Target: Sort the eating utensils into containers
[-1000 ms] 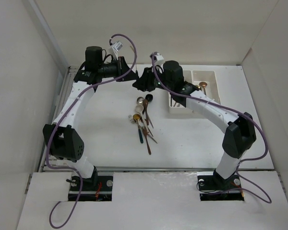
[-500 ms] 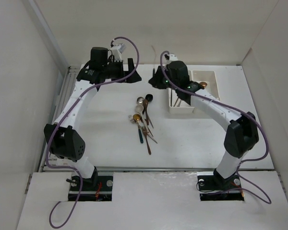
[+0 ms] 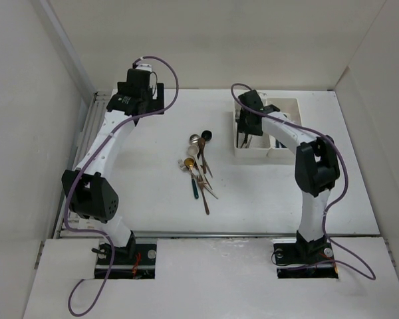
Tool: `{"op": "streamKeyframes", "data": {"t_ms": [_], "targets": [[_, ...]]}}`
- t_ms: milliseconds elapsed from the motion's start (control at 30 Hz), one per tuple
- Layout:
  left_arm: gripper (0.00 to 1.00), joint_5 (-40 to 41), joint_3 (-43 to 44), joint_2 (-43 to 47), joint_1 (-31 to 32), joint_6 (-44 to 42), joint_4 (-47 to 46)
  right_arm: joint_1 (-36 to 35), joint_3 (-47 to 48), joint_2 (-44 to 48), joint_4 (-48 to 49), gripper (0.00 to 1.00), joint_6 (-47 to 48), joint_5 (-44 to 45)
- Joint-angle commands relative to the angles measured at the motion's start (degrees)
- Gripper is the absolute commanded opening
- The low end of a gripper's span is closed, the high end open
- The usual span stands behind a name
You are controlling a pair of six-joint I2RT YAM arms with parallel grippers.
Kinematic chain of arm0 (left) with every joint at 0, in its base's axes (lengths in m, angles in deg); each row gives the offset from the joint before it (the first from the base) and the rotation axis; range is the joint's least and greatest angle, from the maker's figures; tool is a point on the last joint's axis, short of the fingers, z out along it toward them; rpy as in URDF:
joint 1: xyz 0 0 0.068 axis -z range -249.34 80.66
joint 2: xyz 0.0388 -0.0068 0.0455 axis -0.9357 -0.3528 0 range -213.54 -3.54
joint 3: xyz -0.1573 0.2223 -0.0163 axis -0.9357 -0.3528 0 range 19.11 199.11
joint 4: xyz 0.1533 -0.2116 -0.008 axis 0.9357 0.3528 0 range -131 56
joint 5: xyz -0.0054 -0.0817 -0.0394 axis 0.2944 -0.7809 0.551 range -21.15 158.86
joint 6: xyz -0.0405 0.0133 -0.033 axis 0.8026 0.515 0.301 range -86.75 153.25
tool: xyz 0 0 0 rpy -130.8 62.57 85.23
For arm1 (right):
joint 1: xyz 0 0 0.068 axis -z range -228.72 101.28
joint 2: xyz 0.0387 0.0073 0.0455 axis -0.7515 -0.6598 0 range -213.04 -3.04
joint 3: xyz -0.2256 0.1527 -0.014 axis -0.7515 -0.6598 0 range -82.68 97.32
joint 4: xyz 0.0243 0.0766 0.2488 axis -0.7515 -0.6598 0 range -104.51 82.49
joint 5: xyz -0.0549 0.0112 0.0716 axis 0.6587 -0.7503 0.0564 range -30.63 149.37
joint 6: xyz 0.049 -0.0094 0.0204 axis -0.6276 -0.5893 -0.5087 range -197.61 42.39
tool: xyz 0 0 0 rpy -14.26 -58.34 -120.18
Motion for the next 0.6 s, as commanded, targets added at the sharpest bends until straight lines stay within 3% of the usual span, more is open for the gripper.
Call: {"op": "streamKeyframes", "data": {"t_ms": [0,133,233,300,433,533,567], "targets": [[1.00,5.86,-1.82,2.50,0.07,-1.62,-0.81,0.66,5.32,2.30,-2.74,0.63,0.81,4.40],[1.00,6.92,-1.83,2.50,0.07,-1.62,-0.81,-1.62,5.32,5.99,-2.74,0.70,1.42,7.73],[1.00,6.92,-1.31,1.98,0.07,-1.62,-0.81,-8.18,3.14,9.42,-0.20,0.71,3.26,9.93],[1.00,6.92,-1.30,1.97,0.07,-1.62,-0.81,-12.15,1.46,10.21,2.61,0.64,5.45,7.05],[1.00,6.92,-1.30,1.97,0.07,-1.62,-0.81,-19.89,-0.48,5.83,4.21,0.36,6.26,-1.92],[1.00,7.44,-1.83,1.97,0.07,-1.62,-1.33,-23.15,2.76,0.13,3.33,0.36,5.47,-4.56],[1.00,8.05,-1.83,1.97,0.07,-1.62,-1.34,-23.77,3.64,-1.03,2.72,0.43,4.94,-5.61]]}}
